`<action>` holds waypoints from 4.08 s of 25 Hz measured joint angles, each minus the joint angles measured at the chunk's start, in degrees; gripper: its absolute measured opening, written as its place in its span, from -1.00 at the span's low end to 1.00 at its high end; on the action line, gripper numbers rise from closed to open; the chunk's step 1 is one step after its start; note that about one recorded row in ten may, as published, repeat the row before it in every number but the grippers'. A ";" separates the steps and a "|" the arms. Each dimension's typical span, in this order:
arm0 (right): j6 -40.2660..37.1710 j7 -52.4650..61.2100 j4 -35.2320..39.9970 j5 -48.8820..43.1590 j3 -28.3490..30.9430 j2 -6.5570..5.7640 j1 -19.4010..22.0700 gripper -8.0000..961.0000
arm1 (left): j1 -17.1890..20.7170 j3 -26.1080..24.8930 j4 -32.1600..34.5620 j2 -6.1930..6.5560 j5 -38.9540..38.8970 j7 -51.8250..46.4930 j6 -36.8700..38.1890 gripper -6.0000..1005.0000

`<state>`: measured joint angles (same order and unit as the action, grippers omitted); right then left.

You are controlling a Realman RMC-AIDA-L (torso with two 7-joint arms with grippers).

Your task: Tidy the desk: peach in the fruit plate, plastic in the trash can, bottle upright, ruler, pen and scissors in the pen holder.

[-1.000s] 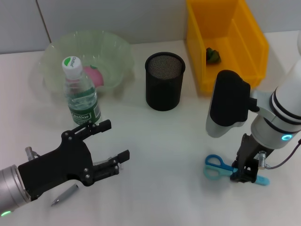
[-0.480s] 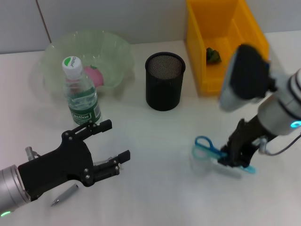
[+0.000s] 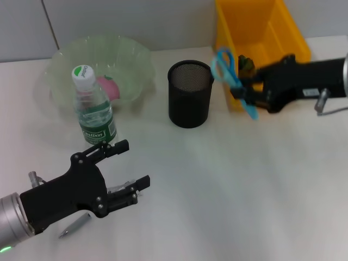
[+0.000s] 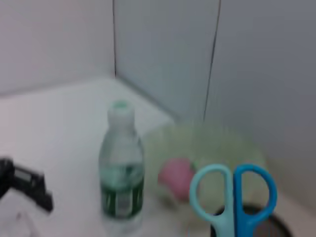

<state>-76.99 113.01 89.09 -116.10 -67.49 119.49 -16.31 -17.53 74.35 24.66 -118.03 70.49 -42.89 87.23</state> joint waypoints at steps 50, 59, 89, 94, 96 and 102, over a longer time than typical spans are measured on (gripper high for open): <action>20.33 -73.33 -69.06 53.68 -0.09 0.13 -20.28 -0.32 | -0.13 0.09 -1.47 0.00 0.79 0.43 0.13 0.60; 21.17 -74.06 -71.22 53.79 -0.40 0.13 -21.20 -0.30 | -0.26 0.09 -1.40 0.00 0.79 0.55 0.14 0.60; -8.90 -59.84 -54.43 34.69 11.14 -0.54 1.05 0.74 | 8.10 -0.50 15.37 0.08 6.53 -7.75 2.08 0.60; -9.25 -56.48 -52.69 27.41 13.27 -0.88 1.02 0.74 | 9.17 0.09 33.67 -0.30 22.18 -26.16 -6.15 0.60; -9.26 -55.84 -52.27 25.07 14.86 -0.91 1.18 0.74 | 8.02 1.15 38.83 -0.46 28.64 -31.43 -7.13 0.60; -9.38 -53.20 -52.17 21.34 17.97 -0.99 1.53 0.74 | 3.31 7.07 47.91 -0.53 43.04 -43.91 -9.41 0.60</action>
<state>-86.36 59.81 36.92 -94.76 -49.53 118.50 -14.78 -14.22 81.42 72.57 -118.57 113.53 -86.80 77.82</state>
